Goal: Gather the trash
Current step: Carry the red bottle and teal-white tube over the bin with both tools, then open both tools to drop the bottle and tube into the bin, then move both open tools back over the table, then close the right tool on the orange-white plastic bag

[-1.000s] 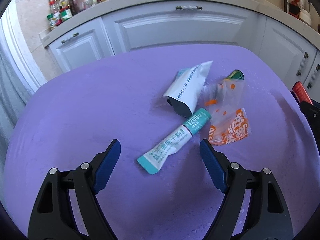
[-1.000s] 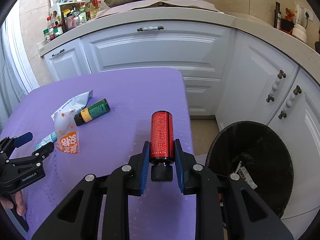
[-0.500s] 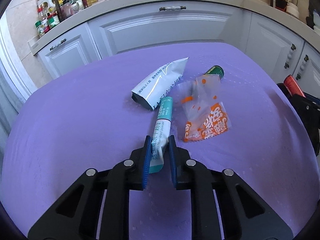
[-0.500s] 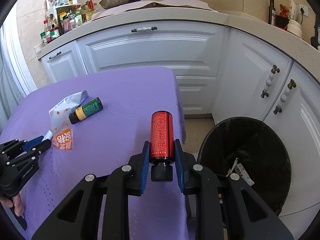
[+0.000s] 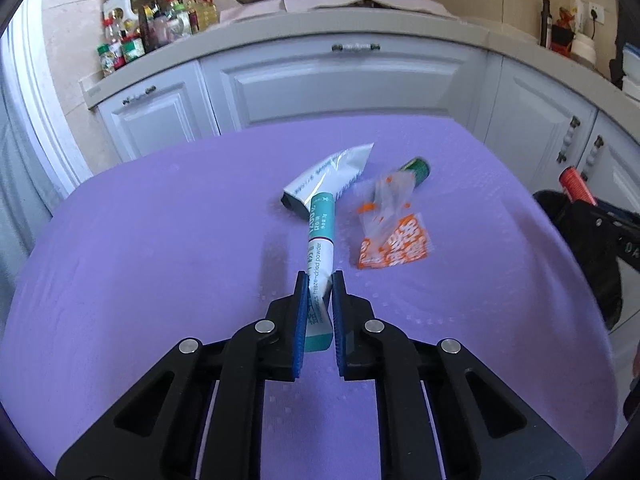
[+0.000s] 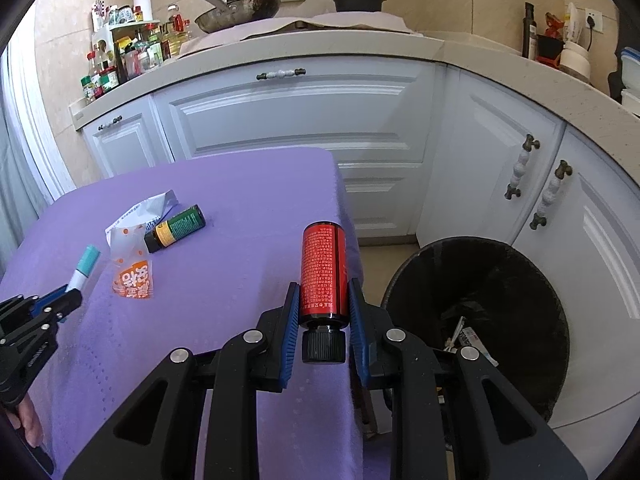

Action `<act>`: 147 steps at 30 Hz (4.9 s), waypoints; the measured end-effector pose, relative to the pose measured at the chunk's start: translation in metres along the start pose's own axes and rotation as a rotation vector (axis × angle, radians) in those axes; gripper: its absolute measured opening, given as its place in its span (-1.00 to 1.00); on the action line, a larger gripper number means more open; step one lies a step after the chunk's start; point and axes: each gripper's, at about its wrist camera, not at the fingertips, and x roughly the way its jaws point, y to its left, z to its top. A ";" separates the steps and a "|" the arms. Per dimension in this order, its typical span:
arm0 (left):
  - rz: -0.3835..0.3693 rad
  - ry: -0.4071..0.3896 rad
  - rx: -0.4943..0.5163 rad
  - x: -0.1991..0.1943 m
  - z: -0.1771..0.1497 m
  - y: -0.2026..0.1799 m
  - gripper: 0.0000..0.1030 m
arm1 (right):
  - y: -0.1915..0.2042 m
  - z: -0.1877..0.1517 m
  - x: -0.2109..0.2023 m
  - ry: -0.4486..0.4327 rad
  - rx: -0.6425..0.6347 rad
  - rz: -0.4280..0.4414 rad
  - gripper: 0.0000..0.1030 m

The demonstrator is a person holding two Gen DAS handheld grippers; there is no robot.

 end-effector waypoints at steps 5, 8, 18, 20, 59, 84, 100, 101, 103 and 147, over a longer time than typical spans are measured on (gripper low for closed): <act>-0.021 -0.061 -0.006 -0.022 0.009 -0.012 -0.78 | -0.009 0.000 -0.013 -0.030 0.015 -0.016 -0.52; -0.043 -0.097 -0.003 -0.033 0.018 -0.023 -0.78 | -0.015 0.001 -0.024 -0.052 0.021 -0.034 -0.52; -0.146 -0.150 0.064 -0.036 0.038 -0.096 -0.78 | -0.055 -0.005 -0.046 -0.095 0.060 -0.123 -0.52; -0.162 -0.153 0.080 -0.035 0.040 -0.112 -0.78 | -0.067 -0.006 -0.049 -0.098 0.077 -0.143 -0.52; -0.237 -0.084 0.282 0.040 0.058 -0.305 -0.77 | -0.189 -0.027 -0.021 -0.066 0.233 -0.292 -0.52; -0.212 -0.087 0.249 0.033 0.061 -0.287 0.11 | -0.193 -0.031 -0.015 -0.047 0.266 -0.314 -0.08; -0.032 -0.128 0.103 -0.007 0.053 -0.147 0.29 | -0.099 -0.003 -0.015 -0.078 0.141 -0.168 0.04; -0.014 -0.127 0.090 -0.009 0.052 -0.134 0.29 | -0.090 0.000 -0.014 -0.080 0.128 -0.155 0.04; 0.018 -0.127 0.067 -0.013 0.048 -0.112 0.29 | -0.074 0.004 -0.011 -0.079 0.107 -0.129 0.04; 0.367 -0.032 -0.243 -0.019 -0.019 0.129 0.31 | 0.158 0.017 0.051 0.100 -0.208 0.144 -0.10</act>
